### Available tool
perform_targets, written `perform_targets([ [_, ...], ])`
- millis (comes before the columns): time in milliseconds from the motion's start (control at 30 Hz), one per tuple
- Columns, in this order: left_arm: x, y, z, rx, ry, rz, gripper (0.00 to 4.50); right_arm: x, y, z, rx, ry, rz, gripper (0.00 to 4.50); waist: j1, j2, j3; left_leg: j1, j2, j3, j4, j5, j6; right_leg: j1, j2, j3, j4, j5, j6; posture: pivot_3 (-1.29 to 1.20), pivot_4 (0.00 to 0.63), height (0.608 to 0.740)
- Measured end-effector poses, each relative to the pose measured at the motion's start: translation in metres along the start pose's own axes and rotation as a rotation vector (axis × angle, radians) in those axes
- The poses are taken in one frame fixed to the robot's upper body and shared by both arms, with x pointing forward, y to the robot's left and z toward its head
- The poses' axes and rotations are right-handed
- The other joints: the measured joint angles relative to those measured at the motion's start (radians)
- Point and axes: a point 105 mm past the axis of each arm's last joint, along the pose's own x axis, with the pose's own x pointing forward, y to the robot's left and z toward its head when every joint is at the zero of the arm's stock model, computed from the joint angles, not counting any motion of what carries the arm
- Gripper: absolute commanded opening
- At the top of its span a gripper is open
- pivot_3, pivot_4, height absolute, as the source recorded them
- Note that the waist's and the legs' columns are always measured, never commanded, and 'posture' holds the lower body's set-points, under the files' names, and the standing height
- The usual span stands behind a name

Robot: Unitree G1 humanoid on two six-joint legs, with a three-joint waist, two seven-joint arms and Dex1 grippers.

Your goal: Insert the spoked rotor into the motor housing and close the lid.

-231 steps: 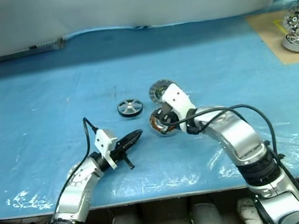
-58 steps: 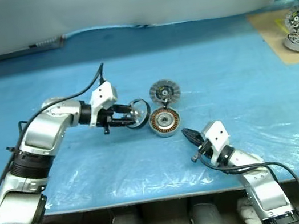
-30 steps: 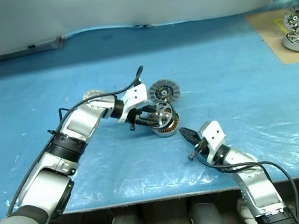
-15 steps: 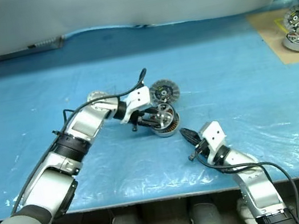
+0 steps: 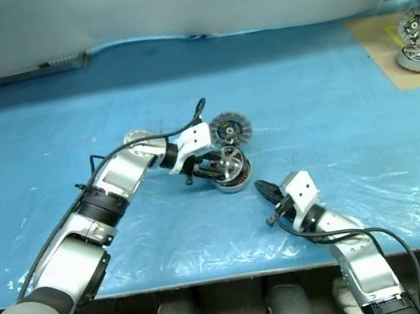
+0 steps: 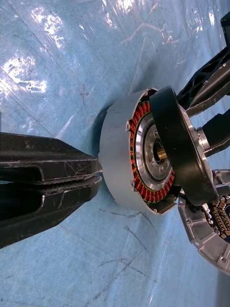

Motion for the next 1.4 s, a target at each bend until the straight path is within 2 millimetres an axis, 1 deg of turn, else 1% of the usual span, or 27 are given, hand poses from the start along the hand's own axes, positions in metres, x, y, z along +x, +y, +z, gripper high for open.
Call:
perform_targets([
  [267, 0.0, 0.0, 0.0, -0.001, 0.002, -0.001, 1.67, 0.0, -0.001, -0.001, -0.01, 0.007, -0.006, 0.0, 0.0, 0.0, 0.0, 0.0, 0.0, 0.0, 0.0, 0.0, 0.0, 0.0, 0.0, 0.0, 0.0, 0.0, 0.0, 0.0, 0.15, 0.74],
  [333, 0.0, 0.0, 0.0, -0.002, 0.002, -0.002, 2.39, 0.0, -0.001, -0.001, -0.011, 0.008, -0.007, 0.0, 0.0, 0.0, 0.0, 0.0, 0.0, 0.0, 0.0, 0.0, 0.0, 0.0, 0.0, 0.0, 0.0, 0.0, 0.0, 0.0, 0.15, 0.74],
  [367, 0.0, -0.001, -0.001, -0.007, 0.004, -0.005, 2.58, 0.0, -0.001, -0.001, -0.011, 0.008, -0.007, 0.0, 0.0, 0.0, 0.0, 0.0, 0.0, 0.0, 0.0, 0.0, 0.0, 0.0, 0.0, 0.0, 0.0, 0.0, 0.0, 0.0, 0.15, 0.74],
  [433, 0.0, -0.001, -0.001, -0.013, 0.007, -0.011, 3.28, 0.0, -0.001, -0.001, -0.012, 0.009, -0.007, 0.0, 0.001, 0.0, 0.0, 0.0, 0.0, 0.0, 0.0, 0.0, 0.0, 0.0, 0.0, 0.0, 0.0, 0.0, 0.0, 0.0, 0.15, 0.74],
  [467, 0.0, -0.001, -0.002, -0.016, 0.008, -0.012, 3.55, 0.0, -0.001, -0.001, -0.012, 0.009, -0.007, 0.0, 0.001, 0.0, 0.0, 0.0, 0.0, 0.0, 0.0, 0.0, 0.0, 0.0, 0.0, 0.0, 0.0, 0.0, 0.0, 0.0, 0.15, 0.74],
  [500, 0.0, -0.002, -0.002, -0.018, 0.009, -0.014, 3.98, 0.0, -0.001, -0.001, -0.013, 0.009, -0.007, 0.0, 0.001, 0.0, 0.0, 0.0, 0.0, 0.0, 0.0, 0.0, 0.0, 0.0, 0.0, 0.0, 0.0, 0.0, 0.0, 0.0, 0.15, 0.74],
  [567, 0.0, -0.002, -0.001, -0.021, 0.007, -0.02, 4.48, 0.0, -0.001, -0.001, -0.013, 0.009, -0.007, 0.0, 0.001, 0.0, 0.0, 0.0, 0.0, 0.0, 0.0, 0.0, 0.0, 0.0, 0.0, 0.0, 0.0, 0.0, 0.0, 0.0, 0.15, 0.74],
  [733, -0.002, -0.006, 0.007, -0.032, -0.023, -0.03, 4.48, 0.0, -0.001, -0.001, -0.014, 0.011, -0.007, 0.0, 0.001, 0.0, 0.0, 0.0, 0.0, 0.0, 0.0, 0.0, 0.0, 0.0, 0.0, 0.0, 0.0, 0.0, 0.0, 0.0, 0.15, 0.74],
  [833, -0.005, -0.012, 0.015, -0.049, -0.068, -0.041, 3.89, 0.0, -0.001, -0.002, -0.014, 0.013, -0.007, 0.0, 0.0, 0.0, 0.0, 0.0, 0.0, 0.0, 0.0, 0.0, 0.0, 0.0, 0.0, 0.0, 0.0, 0.0, 0.0, 0.0, 0.15, 0.74],
  [933, -0.015, -0.024, 0.019, -0.091, -0.129, -0.056, 2.88, -0.002, -0.003, -0.004, -0.005, 0.023, -0.017, 0.0, -0.003, 0.0, 0.0, 0.001, 0.0, 0.0, -0.001, 0.0, 0.0, 0.0, 0.0, 0.0, 0.0, 0.0, 0.0, 0.0, 0.15, 0.74],
  [967, -0.019, -0.029, 0.019, -0.115, -0.154, -0.057, 2.43, -0.003, -0.005, -0.005, 0.004, 0.03, -0.028, 0.0, -0.003, 0.0, 0.0, 0.001, 0.0, 0.0, -0.001, 0.0, 0.0, 0.0, 0.0, 0.0, 0.0, 0.0, 0.0, 0.0, 0.15, 0.74],
  [1033, -0.027, -0.037, 0.018, -0.164, -0.194, -0.042, 1.73, -0.006, -0.014, -0.005, 0.022, 0.036, -0.066, 0.0, -0.002, 0.0, 0.0, 0.0, 0.0, 0.0, -0.001, 0.0, 0.0, 0.0, 0.0, 0.0, 0.0, 0.0, 0.0, 0.0, 0.15, 0.74],
  [1167, -0.038, -0.042, 0.007, -0.267, -0.224, 0.046, 0.26, -0.005, -0.029, 0.002, 0.033, 0.04, -0.114, 0.0, -0.003, 0.0, 0.0, 0.001, 0.0, 0.0, 0.0, 0.0, 0.0, 0.0, 0.0, 0.0, 0.0, 0.0, 0.0, 0.0, 0.15, 0.74],
  [1200, -0.04, -0.042, 0.001, -0.298, -0.231, 0.087, 0.02, -0.002, -0.032, 0.004, 0.033, 0.054, -0.115, 0.0, -0.004, 0.0, 0.0, 0.001, 0.001, 0.0, 0.0, 0.0, 0.0, 0.0, 0.0, 0.0, 0.0, 0.0, 0.0, 0.0, 0.15, 0.74],
  [1267, -0.045, -0.046, -0.01, -0.344, -0.242, 0.154, 0.02, 0.005, -0.039, 0.011, 0.029, 0.062, -0.129, 0.0, -0.011, 0.001, 0.0, 0.001, 0.001, 0.001, 0.0, 0.0, 0.0, 0.0, 0.0, 0.0, 0.0, 0.0, 0.0, 0.0, 0.15, 0.74],
  [1333, -0.046, -0.056, -0.024, -0.389, -0.279, 0.206, 0.02, 0.018, -0.05, 0.027, 0.0, 0.048, -0.153, 0.0, -0.022, 0.002, 0.0, 0.001, 0.001, 0.001, -0.001, 0.0, 0.0, 0.0, 0.0, 0.0, 0.0, 0.0, 0.0, 0.0, 0.15, 0.74],
  [1400, -0.046, -0.066, -0.029, -0.396, -0.33, 0.24, 0.02, 0.029, -0.06, 0.041, -0.041, 0.055, -0.183, 0.0, -0.024, 0.002, 0.0, 0.001, 0.001, 0.001, -0.001, 0.0, 0.0, 0.0, 0.001, 0.0, 0.0, 0.0, 0.0, 0.0, 0.15, 0.74],
])
